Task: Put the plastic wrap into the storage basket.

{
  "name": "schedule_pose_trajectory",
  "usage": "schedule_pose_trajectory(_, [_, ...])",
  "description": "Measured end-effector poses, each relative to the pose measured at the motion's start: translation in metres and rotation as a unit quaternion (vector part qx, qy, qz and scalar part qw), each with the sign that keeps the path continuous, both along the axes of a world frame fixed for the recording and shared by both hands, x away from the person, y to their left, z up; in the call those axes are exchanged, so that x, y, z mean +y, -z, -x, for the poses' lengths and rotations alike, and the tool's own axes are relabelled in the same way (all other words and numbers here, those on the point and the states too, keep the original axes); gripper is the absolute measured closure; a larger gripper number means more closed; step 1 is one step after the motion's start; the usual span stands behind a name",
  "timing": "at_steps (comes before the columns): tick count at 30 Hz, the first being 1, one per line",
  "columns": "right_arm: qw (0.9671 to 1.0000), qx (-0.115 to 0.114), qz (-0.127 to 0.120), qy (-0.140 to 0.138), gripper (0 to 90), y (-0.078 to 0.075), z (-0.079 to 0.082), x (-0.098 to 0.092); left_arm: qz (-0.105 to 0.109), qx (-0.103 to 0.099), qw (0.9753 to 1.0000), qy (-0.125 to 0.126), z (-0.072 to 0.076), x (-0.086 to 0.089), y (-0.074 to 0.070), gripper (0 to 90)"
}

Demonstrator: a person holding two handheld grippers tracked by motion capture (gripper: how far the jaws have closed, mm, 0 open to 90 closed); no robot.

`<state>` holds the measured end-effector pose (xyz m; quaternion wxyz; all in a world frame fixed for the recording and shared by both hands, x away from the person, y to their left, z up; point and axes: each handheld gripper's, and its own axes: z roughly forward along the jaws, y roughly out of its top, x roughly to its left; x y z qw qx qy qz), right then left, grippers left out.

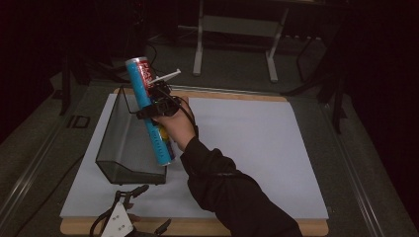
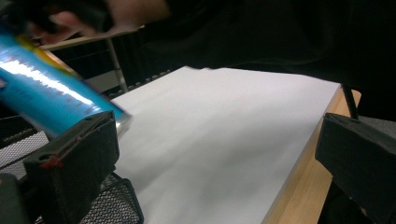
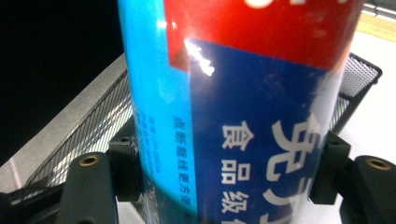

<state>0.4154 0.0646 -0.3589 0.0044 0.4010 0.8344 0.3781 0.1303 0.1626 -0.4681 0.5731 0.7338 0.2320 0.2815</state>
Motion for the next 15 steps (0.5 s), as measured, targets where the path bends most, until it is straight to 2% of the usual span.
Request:
schedule_pose_trajectory(4, [0.9998, 0.004, -0.015, 0.016, 31.5, 0.005, -0.004, 0.013, 0.0, -0.001, 1.0, 0.002, 0.001, 0.0, -0.001, 0.5])
schedule_pose_trajectory(8, [0.9987, 0.016, -0.03, 0.039, 31.5, 0.017, -0.006, 0.024, 0.002, -0.001, 1.0, 0.004, 0.001, 0.001, -0.001, 0.5])
schedule_pose_trajectory(12, [0.9983, 0.018, -0.021, 0.052, 31.5, 0.027, -0.007, 0.029, 0.002, -0.003, 1.0, 0.005, 0.002, 0.001, -0.001, 0.5])
schedule_pose_trajectory(15, [0.9973, 0.02, -0.003, 0.07, 31.5, 0.042, -0.009, 0.031, 0.001, -0.004, 1.0, 0.007, 0.003, 0.001, -0.001, 0.5])
